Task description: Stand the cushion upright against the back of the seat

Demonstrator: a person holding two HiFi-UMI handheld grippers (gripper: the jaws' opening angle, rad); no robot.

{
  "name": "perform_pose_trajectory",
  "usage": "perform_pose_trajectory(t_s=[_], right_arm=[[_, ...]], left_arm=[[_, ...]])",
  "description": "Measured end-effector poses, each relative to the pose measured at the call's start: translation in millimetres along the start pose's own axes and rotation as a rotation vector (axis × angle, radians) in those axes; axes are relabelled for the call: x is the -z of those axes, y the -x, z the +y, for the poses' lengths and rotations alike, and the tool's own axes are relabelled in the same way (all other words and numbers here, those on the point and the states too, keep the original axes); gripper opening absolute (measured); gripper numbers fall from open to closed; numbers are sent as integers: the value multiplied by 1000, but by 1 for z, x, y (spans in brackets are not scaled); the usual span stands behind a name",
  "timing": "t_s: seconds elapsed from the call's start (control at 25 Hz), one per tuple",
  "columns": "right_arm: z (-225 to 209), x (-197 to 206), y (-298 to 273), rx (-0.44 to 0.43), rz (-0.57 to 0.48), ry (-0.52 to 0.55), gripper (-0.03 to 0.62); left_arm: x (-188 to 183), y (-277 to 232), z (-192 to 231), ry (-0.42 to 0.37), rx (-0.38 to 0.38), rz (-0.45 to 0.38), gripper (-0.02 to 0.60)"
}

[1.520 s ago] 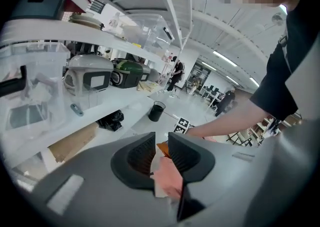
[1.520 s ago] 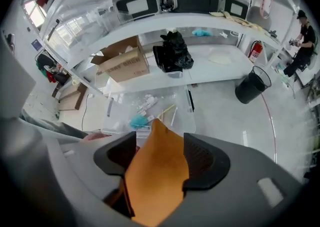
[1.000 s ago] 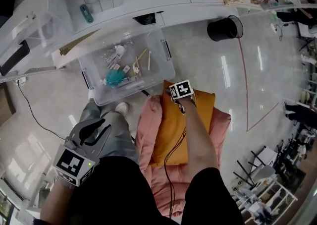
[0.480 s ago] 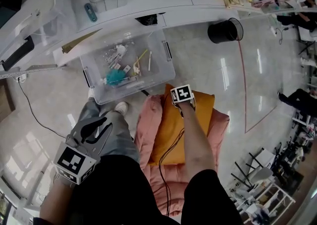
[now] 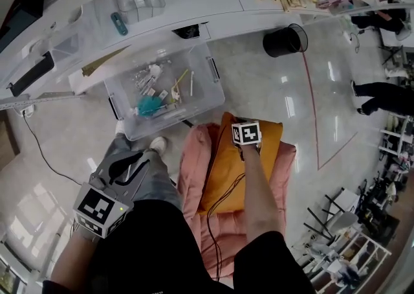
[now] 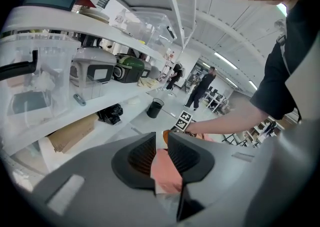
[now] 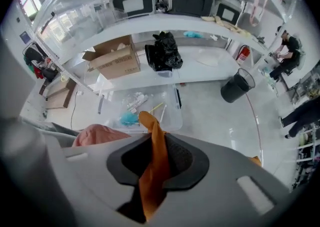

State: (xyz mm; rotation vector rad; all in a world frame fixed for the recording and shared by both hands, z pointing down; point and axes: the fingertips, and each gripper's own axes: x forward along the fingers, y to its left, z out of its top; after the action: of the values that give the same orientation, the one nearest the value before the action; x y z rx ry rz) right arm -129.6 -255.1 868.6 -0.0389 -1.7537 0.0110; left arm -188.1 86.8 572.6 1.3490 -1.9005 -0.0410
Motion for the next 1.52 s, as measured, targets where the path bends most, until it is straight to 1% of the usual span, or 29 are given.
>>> perform_pose_trajectory(t_s=[0.2, 0.4, 0.6, 0.68, 0.8, 1.04, 1.24, 1.4, 1.52], right_arm=[[-4, -2, 56, 70, -102, -11, 75], [-11, 0, 112, 149, -179, -72, 74], [-15, 9, 167, 252, -251, -80, 72], [-19, 14, 190, 292, -278, -106, 69], [-26, 23, 221, 376, -318, -141, 66], [-27, 42, 271, 519, -367, -182, 61], [-37, 54, 310, 621, -403, -246, 51], [-49, 64, 347, 720, -446, -293, 39], [-54, 68, 368, 772, -470, -327, 31]], left_arm=[[-13, 10, -1, -27, 45, -19, 91], [-30, 13, -12, -78, 126, -39, 89], [-45, 14, -26, -142, 217, -58, 89], [-52, 17, -31, -170, 243, -57, 89], [-63, 17, -33, -204, 283, -57, 89], [-86, 16, -42, -269, 367, -64, 86], [-92, 14, -50, -317, 432, -47, 86], [-95, 14, -54, -354, 475, -35, 86], [-95, 15, -56, -375, 504, -25, 86]])
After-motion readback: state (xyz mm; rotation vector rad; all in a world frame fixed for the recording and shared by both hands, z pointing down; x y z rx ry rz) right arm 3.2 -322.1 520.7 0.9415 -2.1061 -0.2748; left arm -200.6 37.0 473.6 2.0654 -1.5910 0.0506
